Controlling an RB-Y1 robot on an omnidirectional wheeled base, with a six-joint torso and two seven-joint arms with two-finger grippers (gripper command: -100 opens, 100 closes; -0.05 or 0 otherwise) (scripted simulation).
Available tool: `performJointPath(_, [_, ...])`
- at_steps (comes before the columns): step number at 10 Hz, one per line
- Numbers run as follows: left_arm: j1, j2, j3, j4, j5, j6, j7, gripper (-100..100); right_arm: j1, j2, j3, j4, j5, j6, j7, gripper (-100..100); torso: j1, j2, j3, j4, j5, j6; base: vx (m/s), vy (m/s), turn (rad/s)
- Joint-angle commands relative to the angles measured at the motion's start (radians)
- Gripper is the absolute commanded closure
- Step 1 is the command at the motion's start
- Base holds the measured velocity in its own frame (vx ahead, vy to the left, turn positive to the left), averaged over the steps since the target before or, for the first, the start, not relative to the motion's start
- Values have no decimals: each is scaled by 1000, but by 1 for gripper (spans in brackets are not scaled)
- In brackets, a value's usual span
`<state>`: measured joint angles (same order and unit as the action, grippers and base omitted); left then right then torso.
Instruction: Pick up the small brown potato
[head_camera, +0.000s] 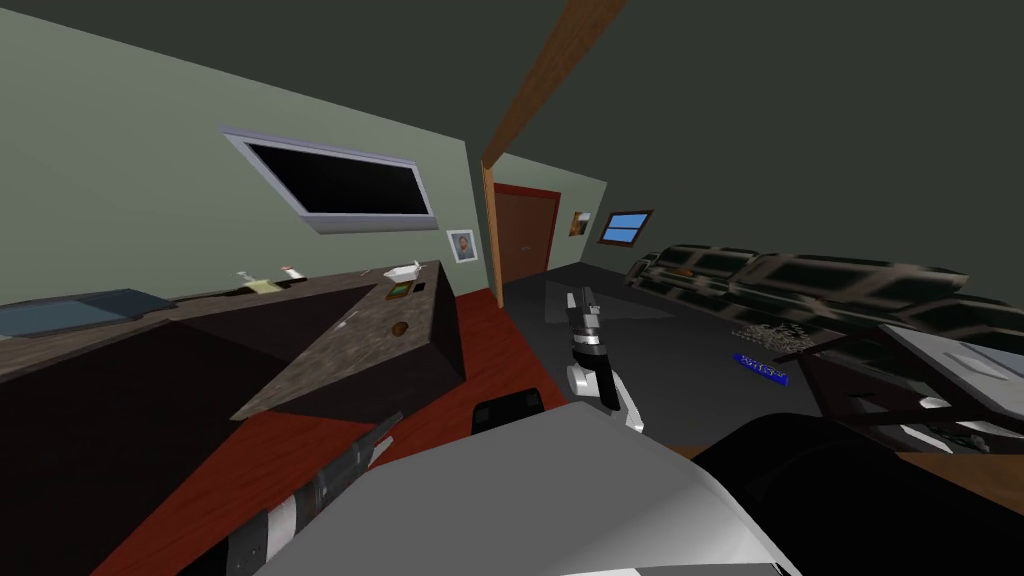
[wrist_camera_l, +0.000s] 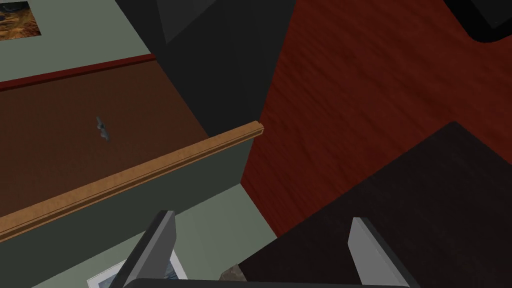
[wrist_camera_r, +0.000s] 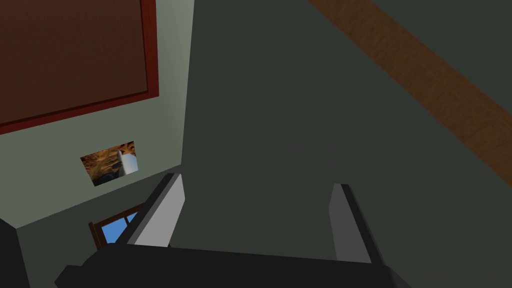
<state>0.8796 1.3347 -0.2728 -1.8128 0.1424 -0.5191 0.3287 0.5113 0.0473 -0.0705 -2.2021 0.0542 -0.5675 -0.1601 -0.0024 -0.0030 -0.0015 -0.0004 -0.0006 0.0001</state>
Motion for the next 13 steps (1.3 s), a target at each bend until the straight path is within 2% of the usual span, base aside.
performJointPath(1, [24,50,-17,48,3,-2,-2,-100,0,0,0,0,0,0,0,0,0,0,0,0,0,0,40,-49,-69])
performJointPath(2, [47,77,-19,76,13,5,-3,-100,0,0,0,0,0,0,0,0,0,0,0,0,0,0,69,-74,-113])
performJointPath(3, [53,99,-19,76,13,5,-3,-100,0,0,0,0,0,0,0,0,-2,-1,-1,0,0,0,61,-52,-17])
performJointPath(4, [83,131,-20,102,22,12,-5,-100,0,0,0,0,0,0,0,0,-1,-1,-1,0,0,0,85,-55,-73])
performJointPath(5, [83,144,-20,102,22,12,-5,-100,0,0,0,0,0,0,0,0,-1,-3,-2,-1,0,0,65,-35,-27])
performJointPath(8, [171,255,-14,179,52,34,-14,-100,0,0,0,0,0,0,0,0,0,-5,-3,-1,0,0,116,-42,-96])
performJointPath(9, [171,266,-14,179,52,34,-14,-100,0,0,0,0,0,0,0,0,0,-7,-4,-2,0,0,122,-30,-31])
performJointPath(11, [226,332,-4,225,73,50,-24,-100,0,0,0,0,0,0,0,0,1,-6,-4,-1,0,0,141,-27,-99])
performJointPath(12, [226,332,-4,225,73,50,-24,-100,0,0,0,0,0,0,0,0,0,-8,-5,-2,0,1,128,-26,-42])
performJointPath(13, [252,362,3,247,83,58,-30,-100,0,0,0,0,0,0,0,0,1,-7,-4,-2,0,0,124,-10,-81])
